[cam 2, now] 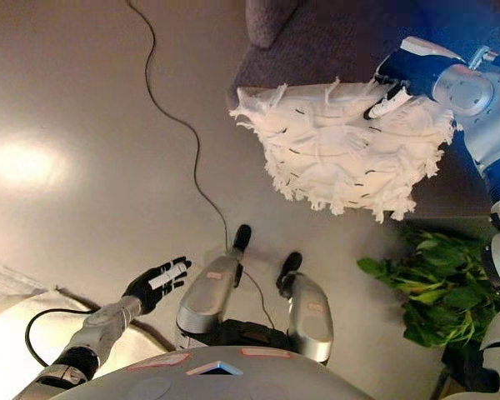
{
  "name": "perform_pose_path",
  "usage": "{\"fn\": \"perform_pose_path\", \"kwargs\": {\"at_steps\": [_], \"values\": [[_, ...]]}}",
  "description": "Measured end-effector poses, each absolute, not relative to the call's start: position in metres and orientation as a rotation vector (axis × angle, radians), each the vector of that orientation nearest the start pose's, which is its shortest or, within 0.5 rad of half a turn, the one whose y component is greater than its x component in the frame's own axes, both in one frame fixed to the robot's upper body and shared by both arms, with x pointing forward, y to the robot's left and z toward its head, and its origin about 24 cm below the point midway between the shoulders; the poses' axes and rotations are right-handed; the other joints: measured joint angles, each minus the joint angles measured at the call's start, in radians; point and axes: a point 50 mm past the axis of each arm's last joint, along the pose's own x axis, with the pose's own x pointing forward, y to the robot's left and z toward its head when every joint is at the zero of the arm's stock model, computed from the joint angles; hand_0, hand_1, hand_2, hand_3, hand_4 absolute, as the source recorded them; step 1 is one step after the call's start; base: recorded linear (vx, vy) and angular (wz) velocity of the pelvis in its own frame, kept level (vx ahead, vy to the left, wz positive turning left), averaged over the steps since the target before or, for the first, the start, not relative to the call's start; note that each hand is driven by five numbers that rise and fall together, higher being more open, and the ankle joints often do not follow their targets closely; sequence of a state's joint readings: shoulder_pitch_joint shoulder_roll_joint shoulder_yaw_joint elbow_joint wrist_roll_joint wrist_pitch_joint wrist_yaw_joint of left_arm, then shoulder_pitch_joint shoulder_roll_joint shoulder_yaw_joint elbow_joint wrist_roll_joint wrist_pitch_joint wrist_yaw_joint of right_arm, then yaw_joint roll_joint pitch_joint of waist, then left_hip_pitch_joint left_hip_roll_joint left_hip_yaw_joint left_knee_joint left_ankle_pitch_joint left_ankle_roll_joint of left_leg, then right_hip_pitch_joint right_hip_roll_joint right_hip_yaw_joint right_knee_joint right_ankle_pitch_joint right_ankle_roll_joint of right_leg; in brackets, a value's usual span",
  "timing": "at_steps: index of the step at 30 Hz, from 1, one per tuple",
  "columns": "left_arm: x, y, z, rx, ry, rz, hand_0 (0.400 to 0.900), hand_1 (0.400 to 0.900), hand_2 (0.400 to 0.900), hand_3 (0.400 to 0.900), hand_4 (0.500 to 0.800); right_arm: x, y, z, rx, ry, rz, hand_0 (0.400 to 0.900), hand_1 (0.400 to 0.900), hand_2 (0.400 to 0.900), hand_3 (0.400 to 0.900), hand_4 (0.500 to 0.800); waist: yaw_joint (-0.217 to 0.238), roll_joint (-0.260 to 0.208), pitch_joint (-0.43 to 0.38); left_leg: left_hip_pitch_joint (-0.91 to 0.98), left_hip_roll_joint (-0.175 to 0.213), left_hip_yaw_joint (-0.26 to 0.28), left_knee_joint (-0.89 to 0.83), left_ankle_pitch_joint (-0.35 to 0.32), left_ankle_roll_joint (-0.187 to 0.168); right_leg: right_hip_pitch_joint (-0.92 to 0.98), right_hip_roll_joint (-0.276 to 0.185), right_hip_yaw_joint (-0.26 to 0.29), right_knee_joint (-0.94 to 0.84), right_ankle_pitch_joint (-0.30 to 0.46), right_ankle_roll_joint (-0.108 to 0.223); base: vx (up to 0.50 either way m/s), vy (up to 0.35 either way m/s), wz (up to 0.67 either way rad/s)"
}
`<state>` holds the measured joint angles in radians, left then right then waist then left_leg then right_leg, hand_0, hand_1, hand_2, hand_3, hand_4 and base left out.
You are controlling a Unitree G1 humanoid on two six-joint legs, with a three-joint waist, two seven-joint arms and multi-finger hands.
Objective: Pick up the pillow and put it on the sofa.
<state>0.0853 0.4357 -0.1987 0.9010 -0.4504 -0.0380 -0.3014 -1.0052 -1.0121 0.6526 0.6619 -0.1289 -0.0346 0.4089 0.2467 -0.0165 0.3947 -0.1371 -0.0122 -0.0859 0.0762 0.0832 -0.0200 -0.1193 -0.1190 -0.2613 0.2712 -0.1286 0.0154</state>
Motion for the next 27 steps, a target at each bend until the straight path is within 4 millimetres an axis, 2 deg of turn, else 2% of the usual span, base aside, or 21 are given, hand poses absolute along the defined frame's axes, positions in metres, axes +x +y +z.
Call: {"fn": "perform_pose_path", "kwargs": {"at_steps": [8,13,16,18,22,24,27], "values": [[0.095,0.258,-0.140,-0.033,1.061,-0.041,0.900,0.900,0.900,0.900,0.800,0.370,-0.279,0.227,-1.292,0.148,0.296,0.400,0.400,0.400,0.400,0.500,0.004,-0.014,-0.119,0.091,0.006,-0.015,-0.073,0.000,0.000,0.121,0.020,-0.023,-0.125,0.023,0.010,0.12,0.006,0.05],[0.087,0.260,-0.143,-0.017,1.093,-0.036,0.900,0.900,0.900,0.900,0.800,0.374,-0.293,0.250,-1.244,0.156,0.199,0.400,0.400,0.400,0.400,0.500,0.007,-0.014,-0.124,0.090,0.008,-0.026,-0.072,0.001,-0.002,0.136,0.026,-0.040,-0.144,0.031,0.008,-0.03,-0.025,0.13],[0.085,0.261,-0.143,-0.016,1.097,-0.034,0.900,0.900,0.900,0.900,0.800,0.374,-0.304,0.253,-1.217,0.201,0.144,0.400,0.400,0.400,0.400,0.500,0.012,-0.012,-0.125,0.083,0.007,-0.039,-0.068,0.002,-0.005,0.138,0.027,-0.050,-0.149,0.031,0.008,-0.13,-0.061,0.14],[0.087,0.261,-0.142,-0.015,1.088,-0.041,0.900,0.900,0.900,0.900,0.800,0.374,-0.311,0.253,-1.205,0.233,0.114,0.400,0.400,0.400,0.400,0.500,0.032,-0.005,-0.127,0.065,0.008,-0.045,-0.062,0.004,-0.009,0.115,0.029,-0.055,-0.146,0.031,0.007,-0.19,-0.038,0.16],[0.095,0.260,-0.138,-0.012,1.036,-0.063,0.900,0.900,0.900,0.900,0.800,0.373,-0.325,0.262,-1.180,0.281,0.019,0.400,0.400,0.400,0.400,0.500,0.036,0.023,-0.120,-0.009,0.012,-0.073,-0.053,0.023,-0.018,0.060,0.033,-0.078,-0.135,0.037,-0.002,-0.16,-0.035,0.16],[0.099,0.258,-0.136,-0.016,1.014,-0.076,0.900,0.900,0.900,0.900,0.800,0.371,-0.333,0.266,-1.149,0.294,-0.039,0.400,0.400,0.400,0.400,0.500,0.058,0.050,-0.105,-0.030,0.013,-0.080,-0.053,0.033,-0.021,0.035,0.034,-0.083,-0.123,0.037,-0.004,-0.17,-0.024,0.13],[0.102,0.257,-0.135,-0.027,0.987,-0.087,0.900,0.900,0.900,0.900,0.800,0.369,-0.341,0.274,-1.116,0.294,-0.112,0.400,0.400,0.400,0.400,0.500,0.061,0.091,-0.083,-0.057,0.013,-0.092,-0.055,0.046,-0.023,0.007,0.033,-0.096,-0.106,0.039,-0.007,-0.13,-0.010,0.08]]}}
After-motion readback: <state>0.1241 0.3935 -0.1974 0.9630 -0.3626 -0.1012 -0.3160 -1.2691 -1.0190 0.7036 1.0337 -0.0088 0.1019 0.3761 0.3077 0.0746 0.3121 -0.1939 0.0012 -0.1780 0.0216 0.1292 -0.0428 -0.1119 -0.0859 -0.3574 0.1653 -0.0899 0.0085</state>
